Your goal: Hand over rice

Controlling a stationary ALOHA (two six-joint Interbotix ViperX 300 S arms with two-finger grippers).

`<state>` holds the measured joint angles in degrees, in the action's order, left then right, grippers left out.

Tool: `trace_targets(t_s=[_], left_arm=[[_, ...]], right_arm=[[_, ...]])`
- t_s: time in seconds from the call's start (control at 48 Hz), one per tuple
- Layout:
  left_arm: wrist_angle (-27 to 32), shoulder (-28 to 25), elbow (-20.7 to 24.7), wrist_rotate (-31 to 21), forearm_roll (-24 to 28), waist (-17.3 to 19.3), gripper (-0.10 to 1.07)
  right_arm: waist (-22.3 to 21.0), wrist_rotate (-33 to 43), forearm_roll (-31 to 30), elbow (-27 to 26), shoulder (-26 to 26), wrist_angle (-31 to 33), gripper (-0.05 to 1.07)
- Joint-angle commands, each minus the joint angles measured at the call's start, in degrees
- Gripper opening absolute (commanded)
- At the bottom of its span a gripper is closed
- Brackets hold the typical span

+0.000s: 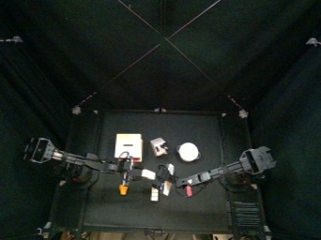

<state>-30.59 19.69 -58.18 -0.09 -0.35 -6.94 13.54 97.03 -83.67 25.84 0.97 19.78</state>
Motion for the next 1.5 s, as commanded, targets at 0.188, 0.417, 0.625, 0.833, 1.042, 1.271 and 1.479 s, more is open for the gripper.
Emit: trace_targets(t_s=[0.188, 0.417, 0.625, 0.833, 1.042, 1.271, 1.479], left_arm=[[-0.5, 0.0, 1.0, 0.1, 0.2, 0.0, 0.58], [-0.5, 0.1, 0.6, 0.2, 2.7, 0.0, 0.58], [-0.6, 0.1, 0.2, 0.3, 3.7, 0.0, 0.58], [-0.6, 0.1, -0.3, 0.2, 3.6, 0.0, 0.58], [-0.6, 0.1, -0.6, 0.2, 3.6, -0.3, 0.58], [-0.6, 0.1, -0.6, 0.3, 3.7, -0.3, 0.59], [-1.2, 0.1, -0.6, 0.3, 3.6, -0.3, 0.59]], right_arm=[[-1.0, -0.1, -2.0, -1.2, -0.8, -0.8, 0.99], [-1.0, 0.4, -4.4, -1.4, -0.7, -0.5, 0.99], [-1.1, 0.4, -3.8, -1.7, -0.5, -1.2, 0.98], [-1.5, 0.4, -3.7, -2.3, 0.2, -4.1, 0.87], [-2.3, 0.9, -3.6, -2.7, 0.6, -4.4, 0.71], [-3.0, 0.4, -1.1, -2.5, 0.8, -4.4, 0.56], [-3.1, 0.4, -0.9, -2.3, 0.8, -4.4, 0.53]])
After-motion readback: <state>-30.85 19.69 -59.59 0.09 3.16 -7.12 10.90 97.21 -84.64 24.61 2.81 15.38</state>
